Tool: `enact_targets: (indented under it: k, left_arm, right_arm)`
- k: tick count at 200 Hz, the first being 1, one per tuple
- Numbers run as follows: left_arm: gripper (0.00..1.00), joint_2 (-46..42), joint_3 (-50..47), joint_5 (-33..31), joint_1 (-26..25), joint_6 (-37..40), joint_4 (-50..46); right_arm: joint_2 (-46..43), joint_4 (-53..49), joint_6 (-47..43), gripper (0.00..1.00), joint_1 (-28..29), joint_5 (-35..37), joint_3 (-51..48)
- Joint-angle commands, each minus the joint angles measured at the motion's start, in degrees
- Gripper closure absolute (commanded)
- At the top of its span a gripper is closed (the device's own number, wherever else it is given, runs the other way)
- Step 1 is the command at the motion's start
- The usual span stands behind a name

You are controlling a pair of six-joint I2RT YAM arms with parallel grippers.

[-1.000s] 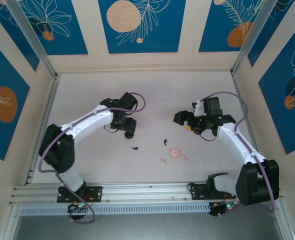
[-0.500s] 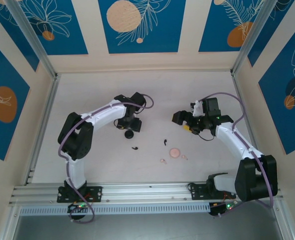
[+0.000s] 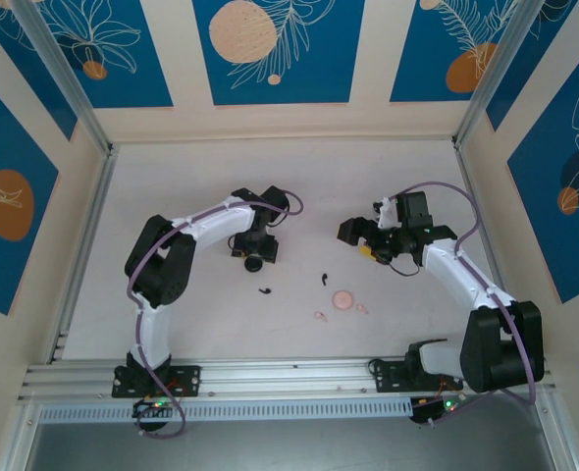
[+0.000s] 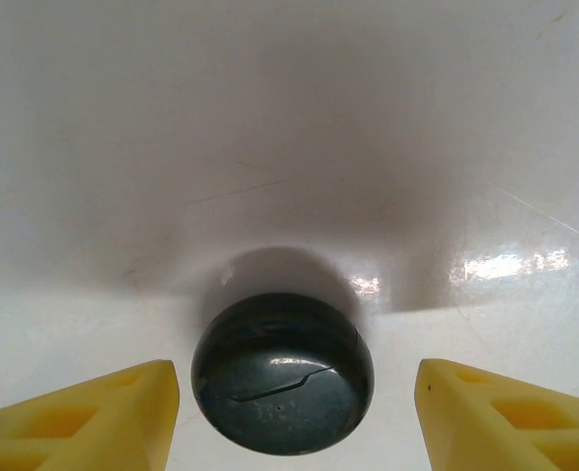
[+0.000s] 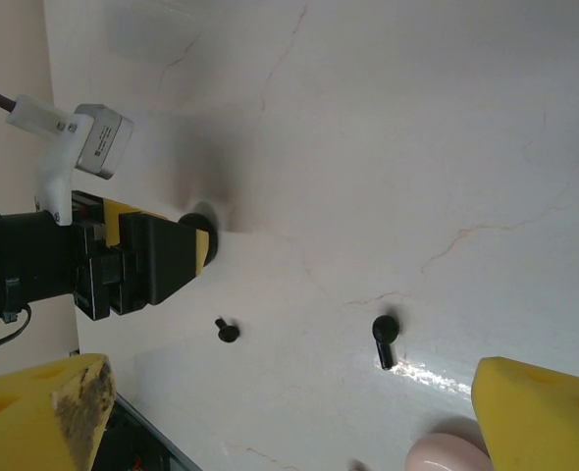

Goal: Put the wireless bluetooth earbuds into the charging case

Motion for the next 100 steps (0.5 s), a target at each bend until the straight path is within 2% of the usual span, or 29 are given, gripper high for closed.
enact_targets:
  k: [1,100]
  left_arm:
    - [0.36,1.28,-0.32,1.56,0.41,-1.61,-0.64]
    - [0.41,2.05,-2.97,1.47,1.46,-1.90,0.06]
  right_arm:
    - [0.90,-0.13,-0.10,0.06,-0.12,-1.95,0.32]
    - [1.53,-0.23,-0.11,0.06,-0.20,-2.17,1.51]
